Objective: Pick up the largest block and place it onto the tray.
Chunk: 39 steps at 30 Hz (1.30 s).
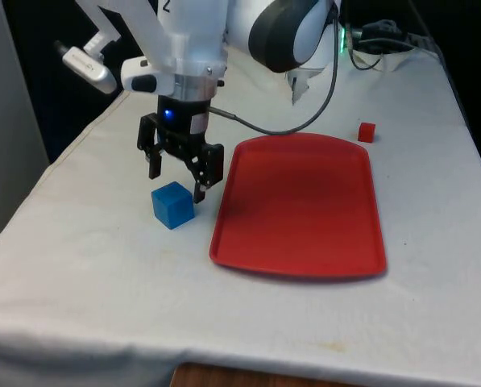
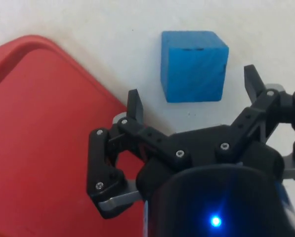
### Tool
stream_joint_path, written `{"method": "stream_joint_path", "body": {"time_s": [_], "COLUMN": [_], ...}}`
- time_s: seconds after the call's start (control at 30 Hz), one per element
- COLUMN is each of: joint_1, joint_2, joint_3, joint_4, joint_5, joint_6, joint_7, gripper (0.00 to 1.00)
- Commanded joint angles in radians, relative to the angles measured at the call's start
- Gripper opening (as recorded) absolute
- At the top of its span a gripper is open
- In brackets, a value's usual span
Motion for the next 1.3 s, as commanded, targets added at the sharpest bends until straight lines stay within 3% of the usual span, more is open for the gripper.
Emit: {"method": "stream_joint_path", "body": {"time_s": [0.0, 0.07, 0.1, 0.13, 0.3, 0.43, 0.47, 0.67, 0.7, 0.73, 0.77, 0.8, 0.87, 0.9, 0.97, 1.0, 1.03, 1.07, 1.23, 1.27], "joint_1": [-0.007, -0.007, -0.001, -0.008, -0.011, -0.005, -0.01, -0.011, -0.005, -0.011, -0.011, -0.011, -0.011, -0.011, -0.012, -0.005, -0.012, -0.012, -0.012, -0.006], "joint_2": [0.007, 0.016, 0.008, 0.025, 0.046, 0.05, 0.062, 0.073, 0.067, 0.074, 0.075, 0.076, 0.078, 0.078, 0.079, 0.074, 0.08, 0.08, 0.081, 0.075], "joint_3": [0.005, 0.003, -0.001, 0.001, -0.005, -0.012, -0.012, -0.014, -0.016, -0.014, -0.014, -0.014, -0.014, -0.014, -0.015, -0.017, -0.015, -0.015, -0.015, -0.018], "joint_4": [0.007, 0.009, 0.002, 0.011, 0.02, 0.017, 0.029, 0.037, 0.029, 0.037, 0.038, 0.039, 0.04, 0.041, 0.042, 0.034, 0.043, 0.043, 0.044, 0.036], "joint_5": [0.008, 0.013, 0.007, 0.018, 0.026, 0.027, 0.031, 0.03, 0.027, 0.03, 0.03, 0.03, 0.03, 0.03, 0.03, 0.028, 0.031, 0.031, 0.031, 0.028], "joint_6": [0.006, 0.005, 0.0, 0.006, 0.005, 0.0, 0.003, 0.001, 0.0, 0.001, 0.001, 0.001, 0.001, 0.001, 0.001, 0.0, 0.001, 0.001, 0.001, 0.0], "joint_7": [0.005, 0.011, 0.006, 0.016, 0.032, 0.035, 0.049, 0.067, 0.063, 0.069, 0.071, 0.074, 0.076, 0.077, 0.079, 0.077, 0.079, 0.08, 0.081, 0.079], "gripper": [1.0, 1.0, 1.0, 1.0, 1.0, 1.0, 1.0, 1.0, 1.0, 1.0, 0.97, 0.79, 0.56, 0.39, 0.19, 0.08, 0.08, 0.01, 0.01, 0.01]}}
